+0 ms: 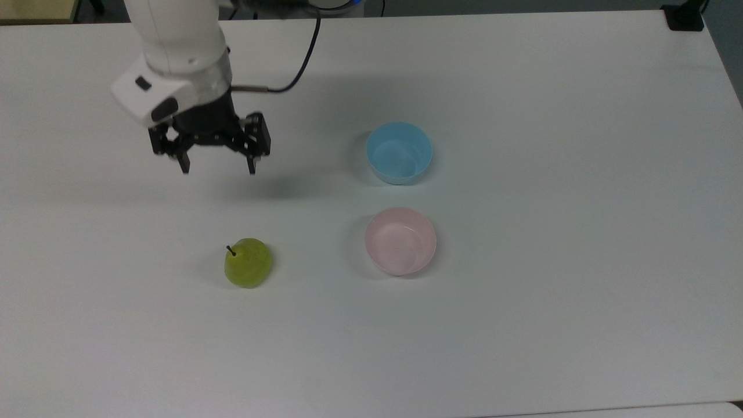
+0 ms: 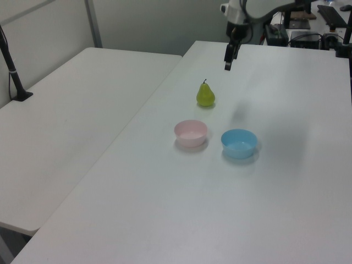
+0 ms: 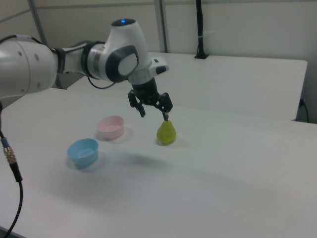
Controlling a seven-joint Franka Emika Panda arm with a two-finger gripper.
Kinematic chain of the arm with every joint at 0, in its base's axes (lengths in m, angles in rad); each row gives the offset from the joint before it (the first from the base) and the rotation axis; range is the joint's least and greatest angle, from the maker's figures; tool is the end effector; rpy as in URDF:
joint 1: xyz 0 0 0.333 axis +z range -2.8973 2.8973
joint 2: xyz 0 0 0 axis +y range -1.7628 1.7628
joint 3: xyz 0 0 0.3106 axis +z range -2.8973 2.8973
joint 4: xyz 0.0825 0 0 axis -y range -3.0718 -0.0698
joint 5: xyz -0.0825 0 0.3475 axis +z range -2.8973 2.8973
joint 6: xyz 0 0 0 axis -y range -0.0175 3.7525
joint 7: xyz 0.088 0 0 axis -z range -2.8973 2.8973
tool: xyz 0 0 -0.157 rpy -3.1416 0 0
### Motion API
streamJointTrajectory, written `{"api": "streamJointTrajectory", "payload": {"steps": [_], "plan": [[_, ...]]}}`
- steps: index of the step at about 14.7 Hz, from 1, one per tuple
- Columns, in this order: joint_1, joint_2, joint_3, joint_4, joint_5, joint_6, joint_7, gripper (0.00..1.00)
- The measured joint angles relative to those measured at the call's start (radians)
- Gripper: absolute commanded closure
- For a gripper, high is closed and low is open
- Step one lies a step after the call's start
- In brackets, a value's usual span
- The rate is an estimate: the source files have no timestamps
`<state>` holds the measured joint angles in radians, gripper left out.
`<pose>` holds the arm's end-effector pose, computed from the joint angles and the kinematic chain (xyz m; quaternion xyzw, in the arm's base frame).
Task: Place the pear in the bowl
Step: 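Move the open gripper over the green pear, then lower the gripper around the pear and close on it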
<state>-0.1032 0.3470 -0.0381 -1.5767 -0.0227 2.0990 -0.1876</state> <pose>0.6454 -0.0913 0.4153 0.9956 0.0296 0.0837 0.0307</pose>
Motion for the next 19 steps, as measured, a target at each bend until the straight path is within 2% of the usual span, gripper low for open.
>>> {"api": "streamJointTrajectory", "payload": {"steps": [6,12,13,14,15,17,18,19], "plan": [[0.004,0.142,0.005,0.003,0.000,0.261,-0.001,0.00],[0.027,0.233,0.016,0.004,0.000,0.424,0.000,0.00],[0.033,0.244,0.016,0.005,0.000,0.451,0.000,0.06],[0.037,0.253,0.016,0.005,0.000,0.470,0.000,0.18],[0.038,0.261,0.016,0.005,0.000,0.483,0.000,0.35],[0.038,0.269,0.015,0.009,0.000,0.491,0.000,0.56],[0.038,0.269,0.015,0.011,0.000,0.491,0.000,0.62],[0.037,0.269,0.015,0.013,0.000,0.491,0.000,0.64]]}}
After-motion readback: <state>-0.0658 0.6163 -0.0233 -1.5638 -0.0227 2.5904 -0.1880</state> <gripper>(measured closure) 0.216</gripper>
